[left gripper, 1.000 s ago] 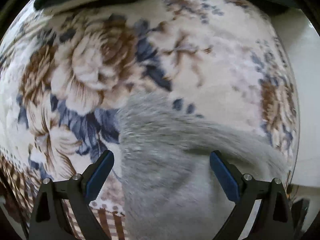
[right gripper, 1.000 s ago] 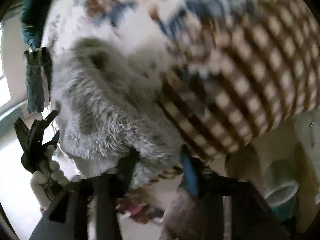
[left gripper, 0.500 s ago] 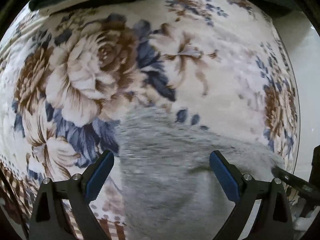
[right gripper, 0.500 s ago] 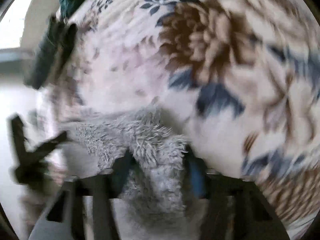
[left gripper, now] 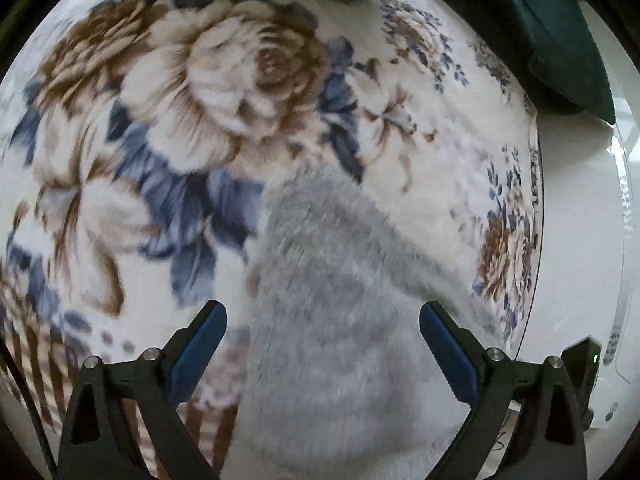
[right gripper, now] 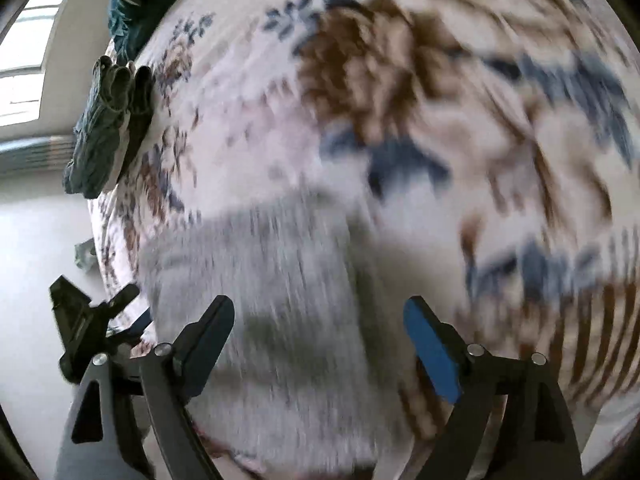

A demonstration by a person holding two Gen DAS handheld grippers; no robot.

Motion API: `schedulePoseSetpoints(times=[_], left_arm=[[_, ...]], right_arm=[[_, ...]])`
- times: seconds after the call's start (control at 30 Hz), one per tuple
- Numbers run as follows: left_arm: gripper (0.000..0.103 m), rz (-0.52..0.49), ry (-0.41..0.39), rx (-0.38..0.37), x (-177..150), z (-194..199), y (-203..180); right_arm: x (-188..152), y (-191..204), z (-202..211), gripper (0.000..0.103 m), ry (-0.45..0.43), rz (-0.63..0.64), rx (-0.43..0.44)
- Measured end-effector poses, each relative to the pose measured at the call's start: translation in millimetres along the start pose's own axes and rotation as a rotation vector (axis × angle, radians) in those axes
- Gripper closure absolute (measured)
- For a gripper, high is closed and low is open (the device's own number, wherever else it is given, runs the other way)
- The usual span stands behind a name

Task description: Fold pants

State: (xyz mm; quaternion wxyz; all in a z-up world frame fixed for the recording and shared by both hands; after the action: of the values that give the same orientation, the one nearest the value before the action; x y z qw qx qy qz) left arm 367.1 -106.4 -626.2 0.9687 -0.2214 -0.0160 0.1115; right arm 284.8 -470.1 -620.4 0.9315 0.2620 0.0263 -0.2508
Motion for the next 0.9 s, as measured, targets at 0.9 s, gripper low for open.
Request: schedulePoseSetpoints(times=[0.9], left_arm=[[0.003, 0.083, 0.122, -0.298, -63.2, -57.3, 37.6]], right_arm=[[-53.6, -76.6, -111.9, 0.002, 0.224, -0.126, 0.351]])
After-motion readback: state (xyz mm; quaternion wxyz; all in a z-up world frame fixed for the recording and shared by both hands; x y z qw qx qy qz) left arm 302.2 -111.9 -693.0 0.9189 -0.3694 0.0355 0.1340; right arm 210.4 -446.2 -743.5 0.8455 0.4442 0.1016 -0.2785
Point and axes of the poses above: each gripper's, at about its wrist camera, not at the fingertips, and z roughly against the way its jaws point, y to its left, x to its top, the point moved 3 cm from there along -z, roughly the way its jaws point
